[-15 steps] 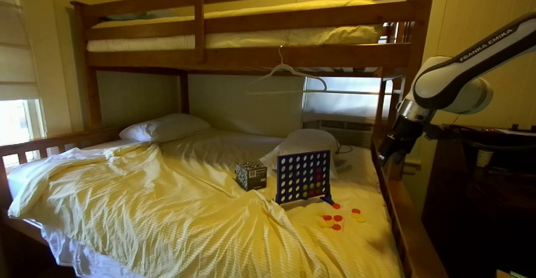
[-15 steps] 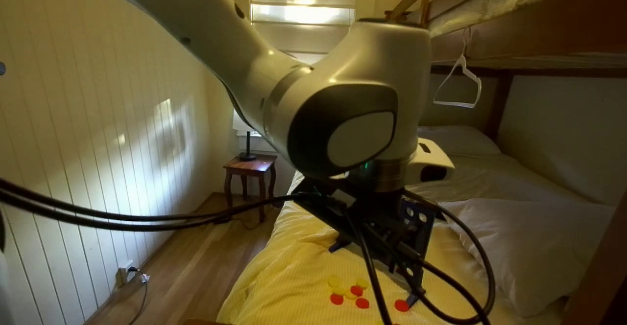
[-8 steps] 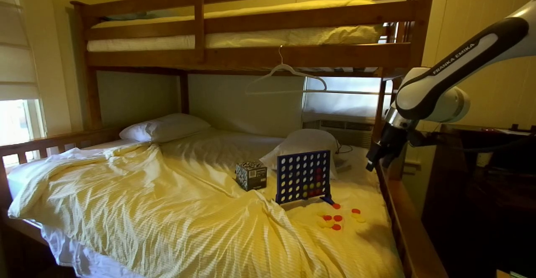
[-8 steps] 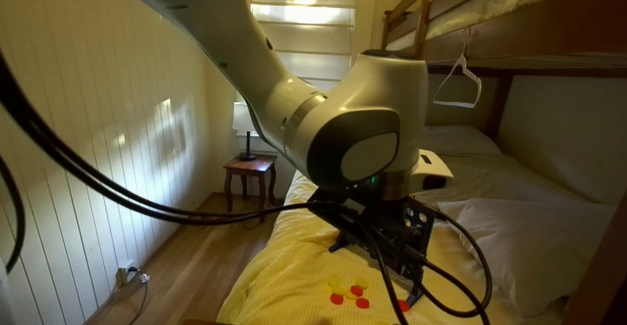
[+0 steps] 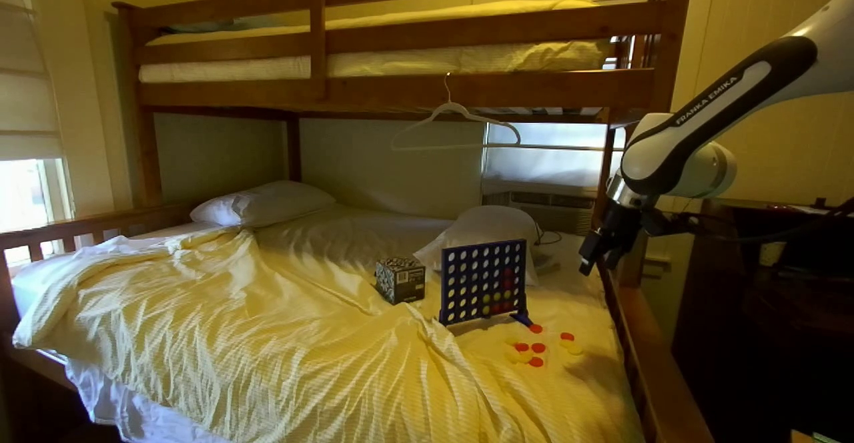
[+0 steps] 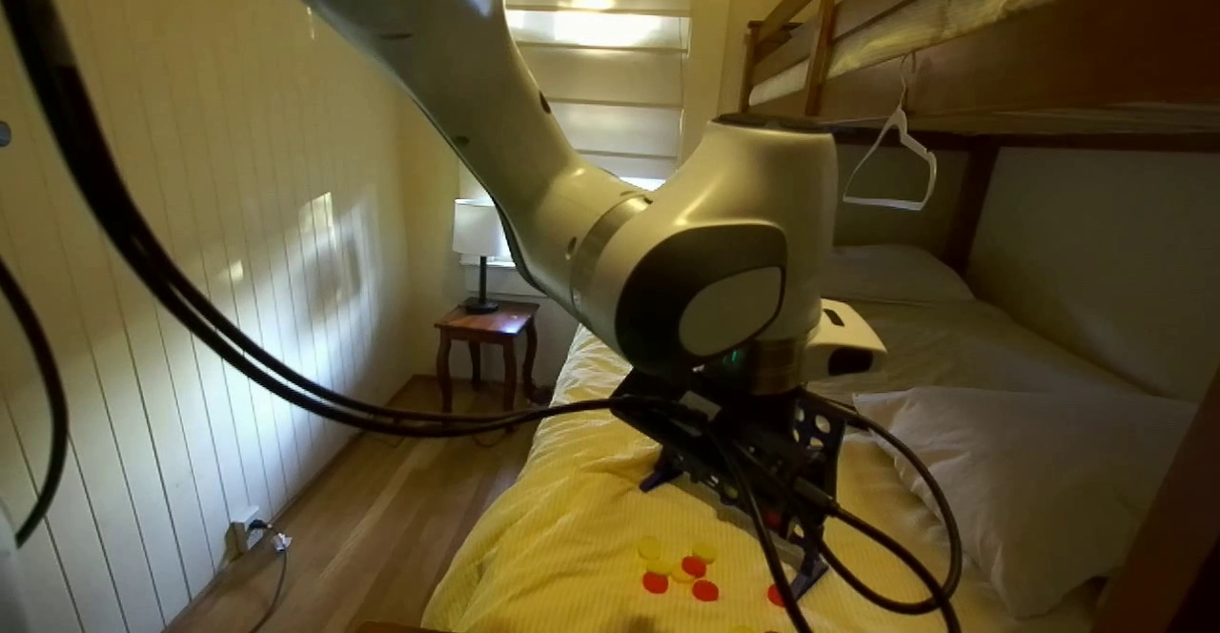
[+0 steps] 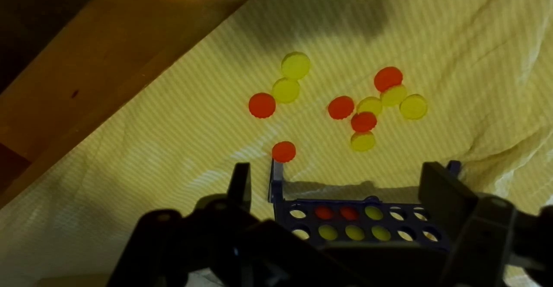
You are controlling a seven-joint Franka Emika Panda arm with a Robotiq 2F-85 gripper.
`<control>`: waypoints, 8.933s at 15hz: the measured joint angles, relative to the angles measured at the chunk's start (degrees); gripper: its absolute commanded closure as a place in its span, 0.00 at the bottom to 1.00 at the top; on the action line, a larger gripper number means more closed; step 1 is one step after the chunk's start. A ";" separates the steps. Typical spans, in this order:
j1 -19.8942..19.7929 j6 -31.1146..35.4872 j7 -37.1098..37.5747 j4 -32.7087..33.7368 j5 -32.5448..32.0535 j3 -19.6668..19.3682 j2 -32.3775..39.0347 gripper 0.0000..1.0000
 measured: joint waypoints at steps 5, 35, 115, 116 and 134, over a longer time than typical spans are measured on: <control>-0.09 0.03 0.16 0.04 0.00 0.09 0.16 0.00; 0.34 5.37 19.39 22.90 -13.66 0.37 35.87 0.00; -9.75 22.31 8.68 23.39 -2.85 10.01 39.64 0.91; -9.75 23.32 8.68 22.30 -2.85 9.82 38.62 0.91; -22.43 56.51 12.45 8.11 -5.89 24.97 30.67 0.91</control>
